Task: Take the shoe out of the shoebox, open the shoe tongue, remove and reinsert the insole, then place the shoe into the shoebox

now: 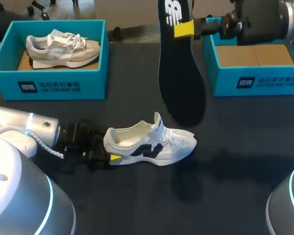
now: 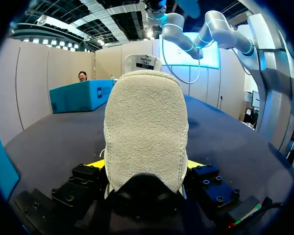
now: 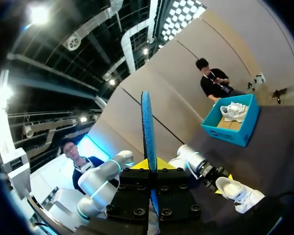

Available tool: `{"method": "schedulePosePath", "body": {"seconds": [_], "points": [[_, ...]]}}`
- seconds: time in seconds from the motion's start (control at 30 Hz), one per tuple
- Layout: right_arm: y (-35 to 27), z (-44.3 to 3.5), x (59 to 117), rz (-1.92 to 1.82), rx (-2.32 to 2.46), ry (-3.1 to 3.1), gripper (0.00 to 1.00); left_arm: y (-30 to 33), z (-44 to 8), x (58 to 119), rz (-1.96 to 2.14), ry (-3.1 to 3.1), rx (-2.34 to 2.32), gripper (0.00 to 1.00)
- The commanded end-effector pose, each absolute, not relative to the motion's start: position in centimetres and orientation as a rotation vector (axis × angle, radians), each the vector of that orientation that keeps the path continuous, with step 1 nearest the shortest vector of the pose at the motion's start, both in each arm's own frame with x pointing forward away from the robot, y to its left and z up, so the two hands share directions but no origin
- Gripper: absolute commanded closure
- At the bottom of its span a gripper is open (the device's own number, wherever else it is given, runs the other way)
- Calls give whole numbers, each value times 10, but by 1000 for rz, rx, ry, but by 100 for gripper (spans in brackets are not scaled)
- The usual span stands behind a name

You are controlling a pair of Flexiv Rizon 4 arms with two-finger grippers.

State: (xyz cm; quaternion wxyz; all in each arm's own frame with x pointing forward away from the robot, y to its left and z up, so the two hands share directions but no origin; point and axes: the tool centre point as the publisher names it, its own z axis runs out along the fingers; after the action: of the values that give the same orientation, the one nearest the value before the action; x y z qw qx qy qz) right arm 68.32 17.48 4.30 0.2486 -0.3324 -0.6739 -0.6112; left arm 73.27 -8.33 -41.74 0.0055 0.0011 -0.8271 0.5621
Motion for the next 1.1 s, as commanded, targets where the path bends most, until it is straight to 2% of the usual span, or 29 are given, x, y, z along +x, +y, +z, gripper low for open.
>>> {"method": "schedulePosePath", "body": {"seconds": [0.03, 0.63, 1.1], "points": [[178, 38, 666, -1704, -954, -1811, 100, -84, -417, 732, 1757, -2591, 5, 100], [174, 33, 631, -1694, -994, -1787, 100, -84, -417, 732, 1757, -2591, 5, 100], [160, 34, 633, -1656, -977, -1817, 100, -84, -417, 732, 1757, -2591, 5, 100]]}}
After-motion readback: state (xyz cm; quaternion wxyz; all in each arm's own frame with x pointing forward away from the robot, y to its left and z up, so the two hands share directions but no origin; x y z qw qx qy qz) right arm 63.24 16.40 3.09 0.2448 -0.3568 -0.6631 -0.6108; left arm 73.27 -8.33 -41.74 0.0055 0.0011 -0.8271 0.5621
